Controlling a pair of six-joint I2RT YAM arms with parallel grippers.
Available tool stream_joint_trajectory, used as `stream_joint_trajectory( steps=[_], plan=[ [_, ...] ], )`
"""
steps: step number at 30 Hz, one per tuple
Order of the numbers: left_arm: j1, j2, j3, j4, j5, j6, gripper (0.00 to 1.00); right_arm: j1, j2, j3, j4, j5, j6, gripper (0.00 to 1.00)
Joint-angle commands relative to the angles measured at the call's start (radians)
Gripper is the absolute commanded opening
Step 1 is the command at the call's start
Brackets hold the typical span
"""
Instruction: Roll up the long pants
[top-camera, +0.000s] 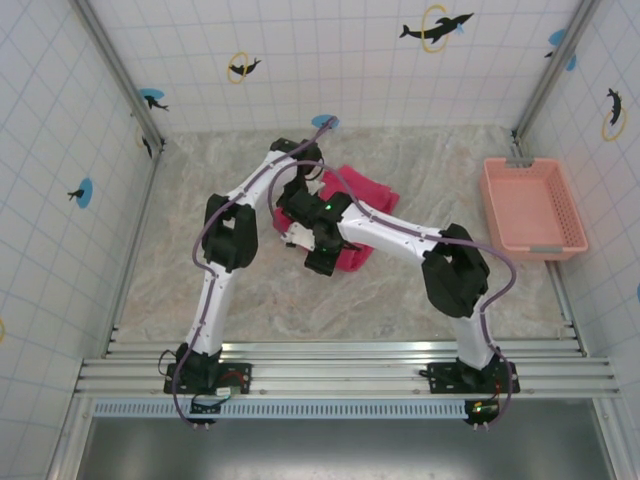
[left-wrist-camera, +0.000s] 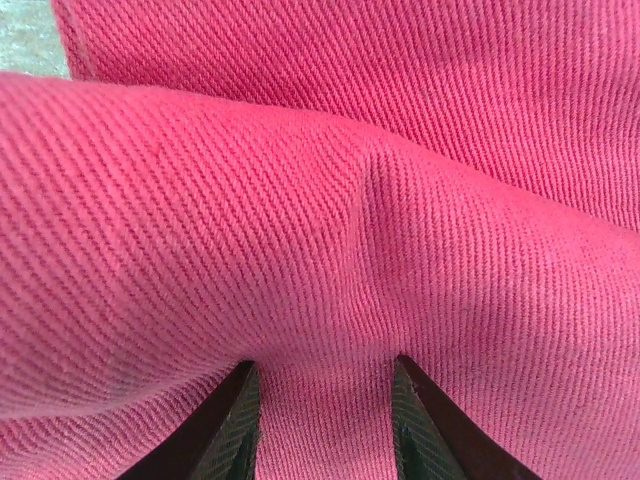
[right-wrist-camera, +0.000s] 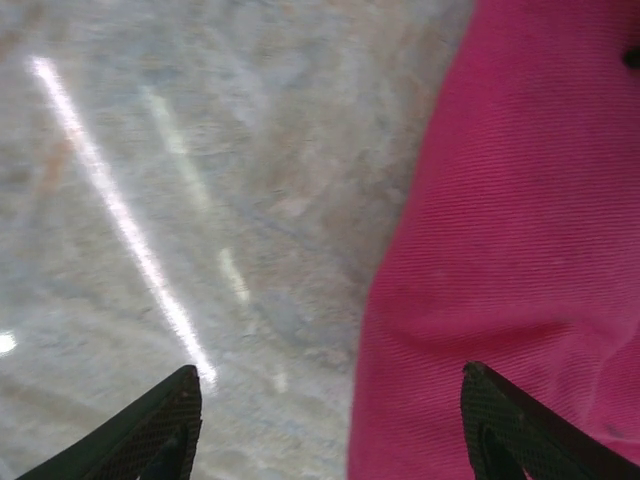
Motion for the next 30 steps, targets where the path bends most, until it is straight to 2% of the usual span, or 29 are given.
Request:
stream_joint_trajectory(
  steps=[1,6,9,11,12,14,16,20,23,27,30],
  plan=[
    [0.005,0.063,-0.045,-0.005,0.016,0.027,0.38,0.008,0.054,-0.031,0.077,0.194,-0.033,0.81],
    [0.008,0.058,-0.061,-0.008,0.021,0.04,0.37,0.009,0.114,-0.09,0.158,0.323,-0.08,0.81],
    [0.01,0.052,-0.069,-0.01,0.023,0.046,0.37,-0.006,0.162,-0.079,0.165,0.359,-0.07,0.79],
    [0.011,0.044,-0.079,-0.005,0.029,0.046,0.37,-0.019,0.193,-0.058,0.157,0.336,-0.078,0.75],
    [0.012,0.04,-0.082,-0.005,0.037,0.046,0.37,-0.028,0.207,-0.043,0.147,0.322,-0.075,0.7],
    [0.017,0.031,-0.091,-0.001,0.047,0.046,0.37,-0.053,0.241,0.003,0.097,0.254,-0.077,0.44],
    [0.025,0.017,-0.099,-0.001,0.055,0.043,0.37,-0.077,0.246,0.013,0.077,0.163,-0.097,0.33],
    [0.049,-0.011,-0.112,-0.003,0.074,0.037,0.38,-0.119,0.205,0.002,0.062,0.007,-0.106,0.22],
    [0.071,-0.042,-0.113,-0.019,0.067,0.031,0.39,-0.159,0.182,0.027,0.009,-0.202,-0.107,0.19],
    [0.117,-0.139,-0.113,-0.017,0.058,0.001,0.44,-0.213,0.201,0.083,-0.088,-0.614,-0.074,0.17],
    [0.148,-0.206,-0.102,-0.012,0.024,-0.016,0.53,-0.231,0.22,0.1,-0.131,-0.839,-0.042,0.17]
  ],
)
